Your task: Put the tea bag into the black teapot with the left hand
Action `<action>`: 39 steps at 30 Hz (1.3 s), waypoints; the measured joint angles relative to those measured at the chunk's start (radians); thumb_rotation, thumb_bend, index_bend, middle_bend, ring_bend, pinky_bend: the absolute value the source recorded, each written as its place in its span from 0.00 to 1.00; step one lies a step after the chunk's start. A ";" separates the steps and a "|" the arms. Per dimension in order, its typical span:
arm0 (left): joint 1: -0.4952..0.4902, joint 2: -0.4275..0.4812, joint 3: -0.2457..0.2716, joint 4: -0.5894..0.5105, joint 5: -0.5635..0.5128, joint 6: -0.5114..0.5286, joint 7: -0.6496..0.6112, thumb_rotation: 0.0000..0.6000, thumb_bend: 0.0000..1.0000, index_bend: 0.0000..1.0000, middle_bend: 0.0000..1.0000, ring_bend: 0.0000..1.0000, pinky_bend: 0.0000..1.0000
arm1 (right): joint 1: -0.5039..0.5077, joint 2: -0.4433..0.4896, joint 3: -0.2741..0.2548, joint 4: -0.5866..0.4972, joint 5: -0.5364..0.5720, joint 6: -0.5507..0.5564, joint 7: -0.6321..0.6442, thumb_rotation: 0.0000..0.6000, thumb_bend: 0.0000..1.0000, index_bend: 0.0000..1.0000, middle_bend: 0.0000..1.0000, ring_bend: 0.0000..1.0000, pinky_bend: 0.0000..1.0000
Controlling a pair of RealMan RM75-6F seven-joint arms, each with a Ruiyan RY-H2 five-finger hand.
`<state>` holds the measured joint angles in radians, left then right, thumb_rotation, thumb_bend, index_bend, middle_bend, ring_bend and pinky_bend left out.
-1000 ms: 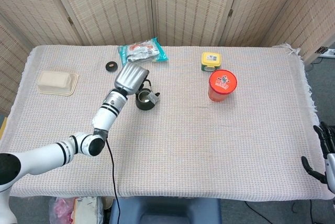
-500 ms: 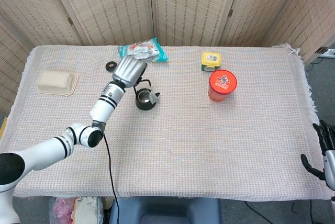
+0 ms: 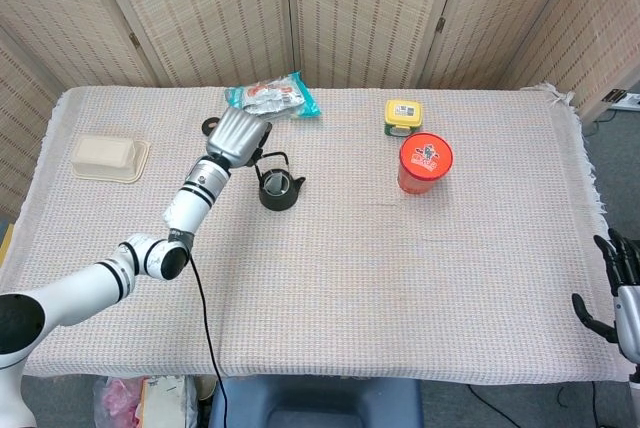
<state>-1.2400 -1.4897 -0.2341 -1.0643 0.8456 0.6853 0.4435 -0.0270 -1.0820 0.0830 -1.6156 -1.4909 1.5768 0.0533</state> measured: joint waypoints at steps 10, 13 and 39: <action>0.100 0.045 0.035 -0.182 0.029 0.075 -0.042 1.00 0.44 0.64 1.00 1.00 1.00 | -0.005 0.004 -0.018 0.000 -0.042 0.015 0.010 1.00 0.28 0.00 0.00 0.00 0.00; 0.160 0.065 0.051 -0.257 0.033 0.115 -0.071 1.00 0.44 0.59 1.00 1.00 1.00 | -0.008 0.004 -0.028 0.002 -0.062 0.024 0.010 1.00 0.28 0.00 0.00 0.00 0.00; 0.294 0.404 0.040 -0.696 0.097 -0.151 -0.542 1.00 1.00 0.00 1.00 1.00 1.00 | -0.024 0.007 -0.068 0.013 -0.144 0.066 0.031 1.00 0.28 0.00 0.00 0.00 0.00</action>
<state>-0.9459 -1.0854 -0.1944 -1.7605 0.9423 0.5346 -0.0989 -0.0506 -1.0750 0.0150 -1.6031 -1.6344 1.6423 0.0839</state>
